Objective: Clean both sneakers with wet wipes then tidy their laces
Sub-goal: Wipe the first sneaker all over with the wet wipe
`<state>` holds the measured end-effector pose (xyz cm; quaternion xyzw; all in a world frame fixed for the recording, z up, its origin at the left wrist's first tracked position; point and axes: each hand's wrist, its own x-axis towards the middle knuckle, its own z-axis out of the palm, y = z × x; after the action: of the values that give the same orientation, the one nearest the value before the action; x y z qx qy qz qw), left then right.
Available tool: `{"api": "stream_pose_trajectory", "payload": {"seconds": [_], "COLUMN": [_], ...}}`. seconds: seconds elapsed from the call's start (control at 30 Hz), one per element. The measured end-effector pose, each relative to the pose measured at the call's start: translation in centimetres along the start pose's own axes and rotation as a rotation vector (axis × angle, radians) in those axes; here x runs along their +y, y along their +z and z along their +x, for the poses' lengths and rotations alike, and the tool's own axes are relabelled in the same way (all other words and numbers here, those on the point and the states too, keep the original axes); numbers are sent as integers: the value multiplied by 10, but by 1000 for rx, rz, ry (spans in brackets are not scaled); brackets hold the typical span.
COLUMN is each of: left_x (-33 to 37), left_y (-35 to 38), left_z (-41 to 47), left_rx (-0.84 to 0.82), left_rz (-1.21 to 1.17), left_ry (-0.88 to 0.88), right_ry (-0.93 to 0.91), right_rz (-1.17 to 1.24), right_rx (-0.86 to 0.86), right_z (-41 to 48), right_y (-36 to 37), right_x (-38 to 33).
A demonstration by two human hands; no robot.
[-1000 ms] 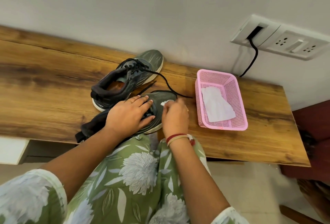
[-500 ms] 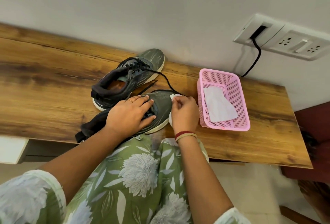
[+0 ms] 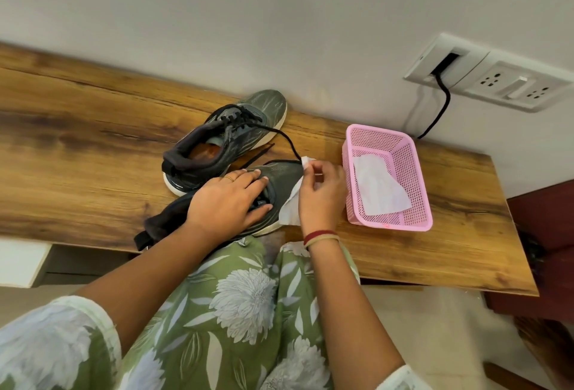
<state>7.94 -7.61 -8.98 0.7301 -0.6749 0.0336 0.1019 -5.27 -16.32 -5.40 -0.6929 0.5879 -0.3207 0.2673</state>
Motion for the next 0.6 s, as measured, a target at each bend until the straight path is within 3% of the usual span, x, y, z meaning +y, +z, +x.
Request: {"api": "stream_pose_trajectory", "payload": {"seconds": [0.2, 0.37, 0.5, 0.6], "left_x": [0, -1, 0, 0], "left_y": [2, 3, 1, 2], "left_z": [0, 0, 0, -1], "left_rx": [-12, -6, 0, 16], "left_rz": [-8, -23, -4, 7], "left_ry": [-1, -8, 0, -3], "right_ry": [-347, -207, -387, -266], "right_rz": [-491, -486, -561, -533], "right_rx": [-313, -139, -322, -163], "right_z": [-1, 8, -3, 7], "right_y": [11, 4, 13, 5], "right_x": [6, 8, 2, 8]}}
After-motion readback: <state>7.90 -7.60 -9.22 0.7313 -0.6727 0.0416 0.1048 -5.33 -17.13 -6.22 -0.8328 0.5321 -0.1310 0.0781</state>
